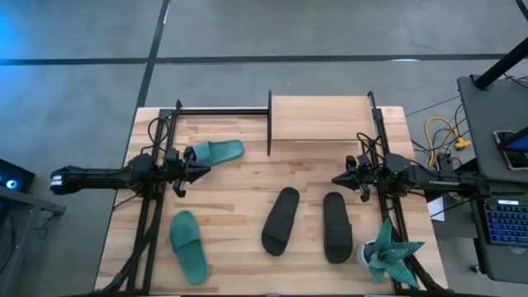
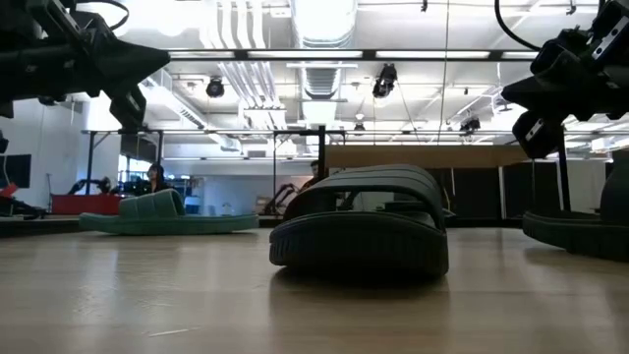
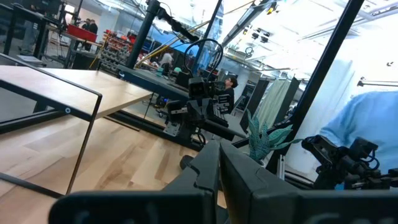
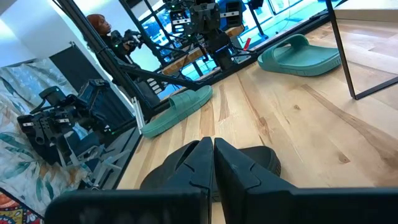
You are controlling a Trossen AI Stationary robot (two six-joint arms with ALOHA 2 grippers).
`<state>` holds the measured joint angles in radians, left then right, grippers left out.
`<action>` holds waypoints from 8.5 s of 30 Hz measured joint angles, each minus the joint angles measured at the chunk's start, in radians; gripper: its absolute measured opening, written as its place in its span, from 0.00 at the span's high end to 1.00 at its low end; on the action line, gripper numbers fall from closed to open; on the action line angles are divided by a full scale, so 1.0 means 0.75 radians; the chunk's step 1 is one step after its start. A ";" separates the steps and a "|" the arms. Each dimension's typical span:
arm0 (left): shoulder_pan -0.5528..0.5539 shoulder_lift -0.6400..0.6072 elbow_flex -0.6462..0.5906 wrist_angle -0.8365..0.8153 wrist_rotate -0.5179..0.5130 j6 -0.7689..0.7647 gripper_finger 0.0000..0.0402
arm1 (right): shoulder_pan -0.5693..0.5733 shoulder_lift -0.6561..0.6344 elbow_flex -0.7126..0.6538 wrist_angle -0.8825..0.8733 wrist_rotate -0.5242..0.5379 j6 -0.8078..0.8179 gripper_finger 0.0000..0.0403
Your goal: Pick and place slides into the shelf
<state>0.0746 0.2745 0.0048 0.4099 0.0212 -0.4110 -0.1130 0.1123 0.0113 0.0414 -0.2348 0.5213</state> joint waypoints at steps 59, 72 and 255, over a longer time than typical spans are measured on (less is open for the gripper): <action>0.000 0.000 0.000 0.252 0.000 -0.002 1.00 | 0.058 0.889 0.906 -0.114 0.273 0.316 0.98; 0.000 0.017 0.000 0.245 0.000 -0.001 1.00 | 0.073 1.091 1.041 -1.038 -0.271 0.345 0.98; -0.001 0.242 0.000 0.247 0.001 -0.073 1.00 | -0.473 1.431 1.292 -0.593 1.022 0.701 0.51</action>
<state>0.0742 0.4557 0.0051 0.5953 0.0216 -0.4656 -0.4675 1.1854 0.9804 -0.4034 0.5317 1.0473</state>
